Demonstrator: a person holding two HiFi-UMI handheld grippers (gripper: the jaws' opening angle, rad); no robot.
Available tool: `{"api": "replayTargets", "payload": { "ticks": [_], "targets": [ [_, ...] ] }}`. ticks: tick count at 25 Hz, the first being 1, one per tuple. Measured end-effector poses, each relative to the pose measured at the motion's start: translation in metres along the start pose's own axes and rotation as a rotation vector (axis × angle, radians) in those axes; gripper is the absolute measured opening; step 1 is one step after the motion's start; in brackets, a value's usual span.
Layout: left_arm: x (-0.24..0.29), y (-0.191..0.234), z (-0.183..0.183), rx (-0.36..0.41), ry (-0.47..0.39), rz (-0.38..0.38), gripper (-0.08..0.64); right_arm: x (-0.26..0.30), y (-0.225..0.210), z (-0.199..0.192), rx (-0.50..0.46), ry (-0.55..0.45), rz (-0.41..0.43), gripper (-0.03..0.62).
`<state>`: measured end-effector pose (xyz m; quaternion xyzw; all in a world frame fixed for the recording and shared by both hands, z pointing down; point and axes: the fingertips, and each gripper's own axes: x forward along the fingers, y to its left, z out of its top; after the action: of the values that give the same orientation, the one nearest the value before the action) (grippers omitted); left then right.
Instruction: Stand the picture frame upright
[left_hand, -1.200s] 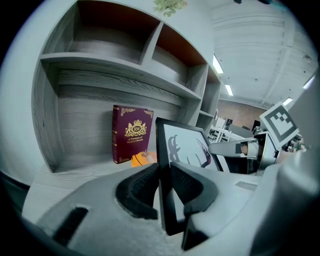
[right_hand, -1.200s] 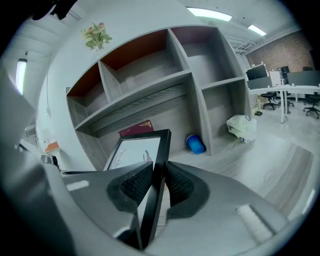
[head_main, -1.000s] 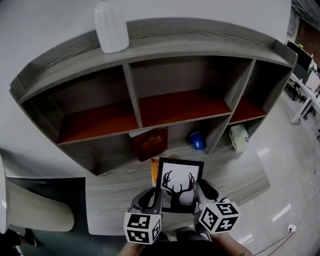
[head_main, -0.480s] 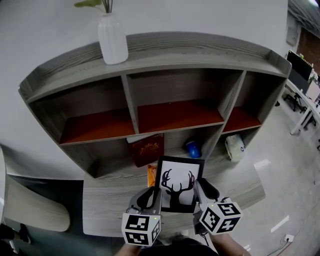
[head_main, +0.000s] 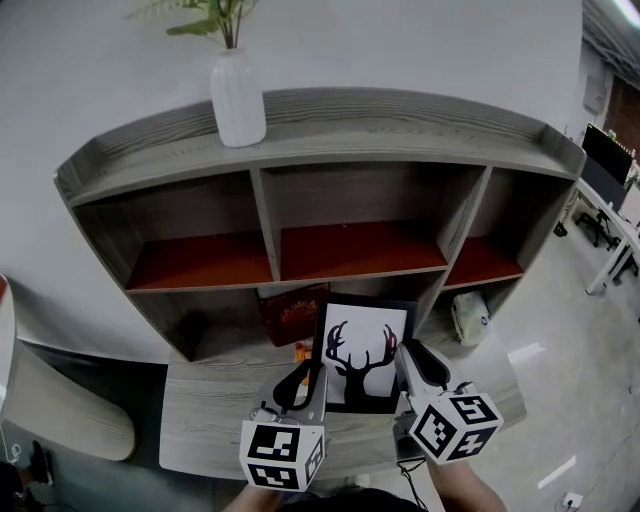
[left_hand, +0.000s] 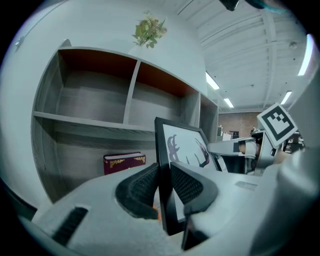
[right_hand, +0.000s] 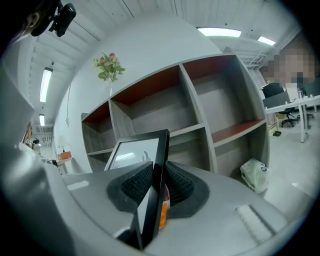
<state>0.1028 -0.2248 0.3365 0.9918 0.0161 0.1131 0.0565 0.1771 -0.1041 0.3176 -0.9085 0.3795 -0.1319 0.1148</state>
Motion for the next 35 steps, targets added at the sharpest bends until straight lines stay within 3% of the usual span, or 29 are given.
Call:
{"api": "replayTargets", "payload": {
  "ticks": [15, 35],
  "targets": [
    [0.013, 0.000, 0.073, 0.062, -0.177, 0.068, 0.072, 0.020, 0.007, 0.078, -0.053, -0.138, 0.106, 0.075],
    [0.041, 0.006, 0.137, 0.111, -0.280, 0.136, 0.072, 0.052, 0.007, 0.149, -0.098, -0.259, 0.180, 0.074]
  ]
}}
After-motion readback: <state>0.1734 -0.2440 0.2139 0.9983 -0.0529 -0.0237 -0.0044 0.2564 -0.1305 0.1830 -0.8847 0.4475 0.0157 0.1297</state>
